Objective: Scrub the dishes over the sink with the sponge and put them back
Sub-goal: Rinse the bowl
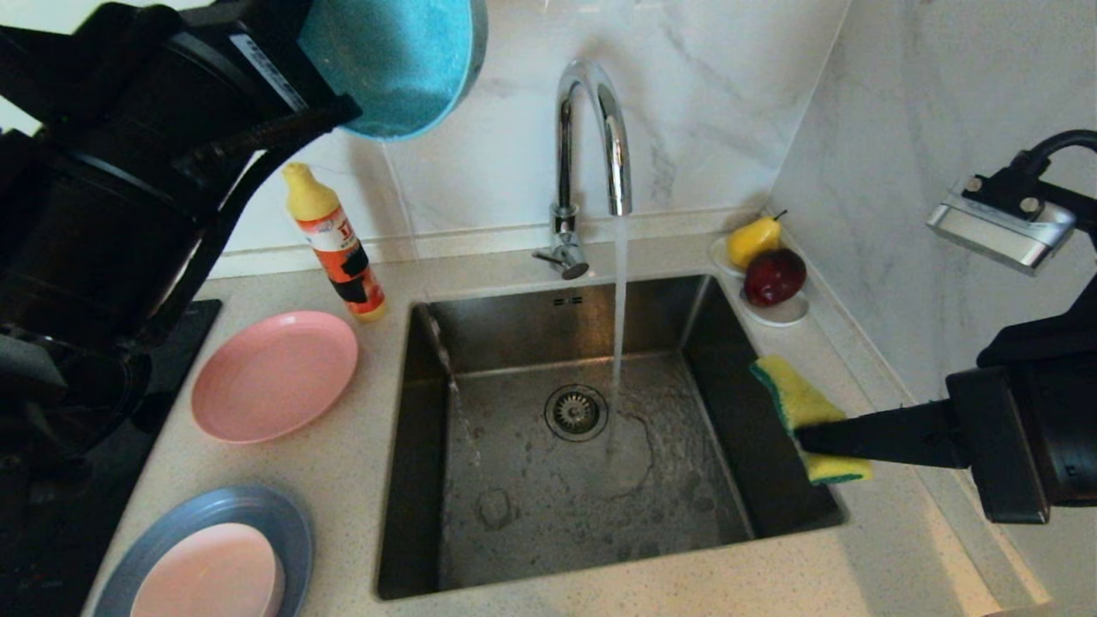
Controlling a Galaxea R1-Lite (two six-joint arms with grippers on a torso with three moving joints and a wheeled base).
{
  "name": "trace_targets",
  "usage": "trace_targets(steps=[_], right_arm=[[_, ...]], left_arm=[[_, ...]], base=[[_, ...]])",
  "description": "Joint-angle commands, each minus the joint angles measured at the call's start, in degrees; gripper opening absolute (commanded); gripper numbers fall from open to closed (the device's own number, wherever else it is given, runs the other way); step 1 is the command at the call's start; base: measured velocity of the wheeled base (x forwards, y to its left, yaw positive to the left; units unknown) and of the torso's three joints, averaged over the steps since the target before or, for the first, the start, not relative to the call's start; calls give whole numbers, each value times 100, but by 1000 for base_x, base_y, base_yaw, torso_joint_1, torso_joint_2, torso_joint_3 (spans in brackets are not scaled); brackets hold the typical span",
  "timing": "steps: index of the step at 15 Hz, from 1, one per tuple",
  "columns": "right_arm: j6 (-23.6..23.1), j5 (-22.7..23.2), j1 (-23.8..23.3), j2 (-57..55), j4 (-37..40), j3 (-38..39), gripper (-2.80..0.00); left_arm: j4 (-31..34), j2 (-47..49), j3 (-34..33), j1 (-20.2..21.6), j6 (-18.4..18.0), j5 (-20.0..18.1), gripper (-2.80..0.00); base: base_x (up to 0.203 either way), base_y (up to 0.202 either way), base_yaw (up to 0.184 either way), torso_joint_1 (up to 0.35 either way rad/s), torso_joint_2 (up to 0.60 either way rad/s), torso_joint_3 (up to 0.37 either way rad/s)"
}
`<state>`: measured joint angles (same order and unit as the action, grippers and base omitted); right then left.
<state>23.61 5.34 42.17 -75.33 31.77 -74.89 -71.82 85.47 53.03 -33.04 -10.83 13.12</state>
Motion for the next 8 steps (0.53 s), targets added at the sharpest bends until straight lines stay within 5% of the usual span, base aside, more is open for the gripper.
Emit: trace_targets(steps=[1, 4, 8], right_arm=[[6, 8, 2, 107, 37, -3, -280], [-6, -2, 2, 128, 71, -17, -280], [-23, -24, -121, 68, 84, 57, -280]], left_arm=[[336, 91, -230, 133, 33, 26, -280], [1716, 47, -376, 561, 464, 196, -280], [4895, -170, 757, 1886, 1844, 621, -280]], base=[[0, 0, 0, 0, 0, 0], [0, 0, 0, 0, 0, 0], [0, 0, 0, 0, 0, 0]])
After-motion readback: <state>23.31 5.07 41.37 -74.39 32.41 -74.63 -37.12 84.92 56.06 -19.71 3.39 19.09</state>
